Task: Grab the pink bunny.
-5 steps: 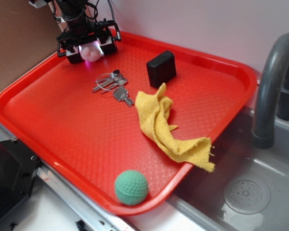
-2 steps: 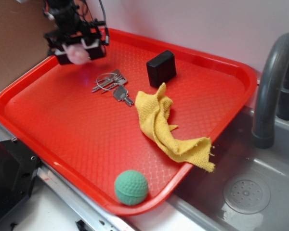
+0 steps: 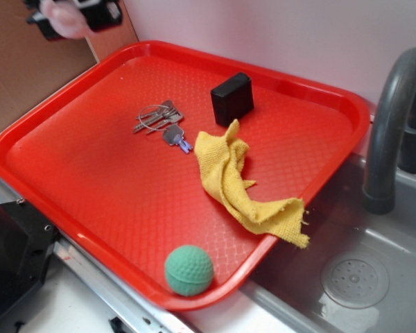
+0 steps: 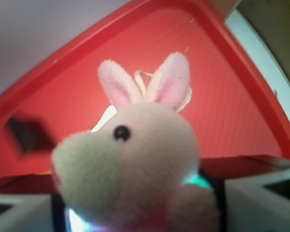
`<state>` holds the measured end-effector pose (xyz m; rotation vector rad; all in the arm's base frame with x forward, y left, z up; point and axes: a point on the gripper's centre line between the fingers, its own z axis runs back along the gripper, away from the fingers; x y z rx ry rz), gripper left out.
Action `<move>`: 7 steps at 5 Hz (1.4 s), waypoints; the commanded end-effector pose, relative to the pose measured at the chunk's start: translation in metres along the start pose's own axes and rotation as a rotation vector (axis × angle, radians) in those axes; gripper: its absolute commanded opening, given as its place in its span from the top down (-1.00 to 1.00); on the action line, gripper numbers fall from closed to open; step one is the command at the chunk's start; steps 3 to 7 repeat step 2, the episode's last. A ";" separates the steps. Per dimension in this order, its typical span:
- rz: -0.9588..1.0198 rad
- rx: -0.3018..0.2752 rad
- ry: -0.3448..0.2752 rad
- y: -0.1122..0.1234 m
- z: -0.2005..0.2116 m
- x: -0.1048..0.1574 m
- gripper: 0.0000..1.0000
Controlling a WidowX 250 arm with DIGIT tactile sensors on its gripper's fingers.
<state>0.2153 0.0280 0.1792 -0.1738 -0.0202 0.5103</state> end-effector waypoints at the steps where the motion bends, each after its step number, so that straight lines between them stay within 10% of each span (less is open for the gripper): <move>1: -0.099 -0.090 -0.040 0.000 0.077 -0.038 1.00; 7: -0.071 -0.042 -0.049 0.003 0.067 -0.036 1.00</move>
